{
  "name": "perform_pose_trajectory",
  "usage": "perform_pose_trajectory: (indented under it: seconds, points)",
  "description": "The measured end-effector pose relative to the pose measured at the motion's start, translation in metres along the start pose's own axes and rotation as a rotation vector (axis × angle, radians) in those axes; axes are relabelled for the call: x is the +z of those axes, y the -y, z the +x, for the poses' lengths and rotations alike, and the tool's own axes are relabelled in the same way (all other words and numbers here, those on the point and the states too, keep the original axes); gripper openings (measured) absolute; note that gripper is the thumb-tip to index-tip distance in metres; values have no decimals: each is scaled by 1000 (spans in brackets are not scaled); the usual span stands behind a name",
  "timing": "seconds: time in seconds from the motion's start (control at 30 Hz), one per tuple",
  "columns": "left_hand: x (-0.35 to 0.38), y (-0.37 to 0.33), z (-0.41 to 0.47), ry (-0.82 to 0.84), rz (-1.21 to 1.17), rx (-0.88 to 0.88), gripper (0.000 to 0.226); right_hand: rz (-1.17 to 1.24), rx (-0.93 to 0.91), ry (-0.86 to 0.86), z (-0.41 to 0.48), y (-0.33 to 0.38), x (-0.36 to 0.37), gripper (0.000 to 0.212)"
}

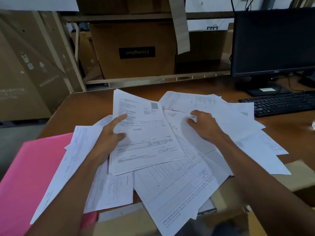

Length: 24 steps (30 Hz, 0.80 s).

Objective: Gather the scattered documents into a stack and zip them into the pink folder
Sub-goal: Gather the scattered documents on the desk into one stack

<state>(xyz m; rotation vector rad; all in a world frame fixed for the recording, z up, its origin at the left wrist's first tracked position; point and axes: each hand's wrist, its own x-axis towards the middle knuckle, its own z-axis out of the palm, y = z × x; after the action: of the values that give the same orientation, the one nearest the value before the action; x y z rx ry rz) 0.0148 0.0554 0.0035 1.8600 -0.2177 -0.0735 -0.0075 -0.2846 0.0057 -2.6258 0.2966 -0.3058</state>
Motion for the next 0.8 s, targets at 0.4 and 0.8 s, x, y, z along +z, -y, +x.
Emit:
perform_pose_trajectory:
  seconds: [0.4,0.8]
  points:
    - [3,0,0,-29,21,25,61,-300,-151,389,-4,-36,-11,102]
    - [7,-2,-3,-26,42,54,60,-293,-107,268,-11,-60,-20,81]
